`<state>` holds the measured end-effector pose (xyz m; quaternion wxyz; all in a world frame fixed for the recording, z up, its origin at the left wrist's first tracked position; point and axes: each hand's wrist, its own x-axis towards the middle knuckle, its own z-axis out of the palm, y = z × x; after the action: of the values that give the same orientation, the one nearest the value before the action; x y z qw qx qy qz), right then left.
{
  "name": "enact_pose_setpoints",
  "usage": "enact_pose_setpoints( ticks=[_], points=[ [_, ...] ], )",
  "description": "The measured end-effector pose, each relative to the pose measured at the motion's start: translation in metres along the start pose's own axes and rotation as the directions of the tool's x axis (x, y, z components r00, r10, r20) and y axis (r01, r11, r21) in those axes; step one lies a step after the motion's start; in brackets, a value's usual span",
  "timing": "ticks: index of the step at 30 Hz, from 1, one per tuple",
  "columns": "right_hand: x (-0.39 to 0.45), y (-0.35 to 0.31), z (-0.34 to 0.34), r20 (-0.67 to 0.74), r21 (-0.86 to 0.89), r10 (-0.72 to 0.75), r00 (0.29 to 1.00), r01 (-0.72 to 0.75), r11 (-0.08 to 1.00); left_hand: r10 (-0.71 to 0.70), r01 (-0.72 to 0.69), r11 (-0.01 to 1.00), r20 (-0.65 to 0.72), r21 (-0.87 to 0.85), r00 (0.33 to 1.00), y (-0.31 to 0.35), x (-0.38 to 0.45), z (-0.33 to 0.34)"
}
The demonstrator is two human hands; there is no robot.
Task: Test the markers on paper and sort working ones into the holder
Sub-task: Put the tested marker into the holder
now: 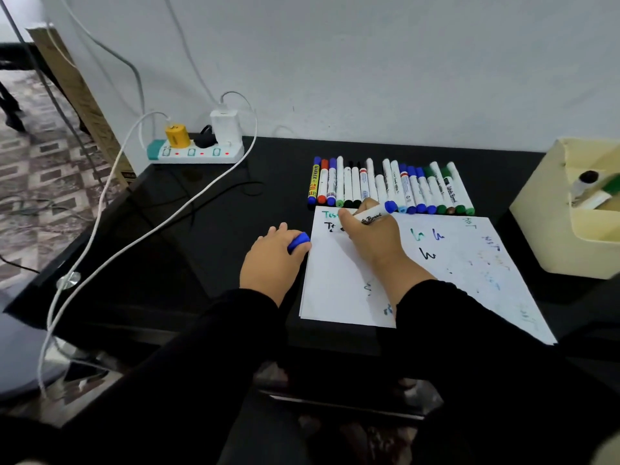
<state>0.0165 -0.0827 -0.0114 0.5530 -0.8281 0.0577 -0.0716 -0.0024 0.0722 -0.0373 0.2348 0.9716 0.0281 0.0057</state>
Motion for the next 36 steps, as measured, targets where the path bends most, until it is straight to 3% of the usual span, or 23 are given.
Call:
enact_pose_setpoints(
  ticks=[9,15,20,36],
  points=[
    [0.0028,0.0001,0.0053,0.019,-0.150,-0.038,0.999,0.041,0.988,0.014,-0.014,0.999,0.011,0.036,1.000,0.0018,0.0016,-0.0002],
    [0.0046,0.0009,0.0035,-0.014,-0.073,-0.020,1.000,0.019,0.997,0.024,-0.024,0.999,0.009,0.040,1.000,0.0004,0.0018,0.0007],
    [0.0019,0.0004,0.0034,0.021,-0.091,-0.007,1.000,0.009,0.996,0.026,-0.026,0.999,0.007,0.036,1.000,0.0000,0.0024,0.0021],
    [-0.0002,-0.0004,0.0002,-0.052,-0.074,0.000,0.999,-0.004,0.997,0.032,-0.032,0.999,0.005,0.037,0.999,-0.0008,0.0032,0.0029]
  ],
)
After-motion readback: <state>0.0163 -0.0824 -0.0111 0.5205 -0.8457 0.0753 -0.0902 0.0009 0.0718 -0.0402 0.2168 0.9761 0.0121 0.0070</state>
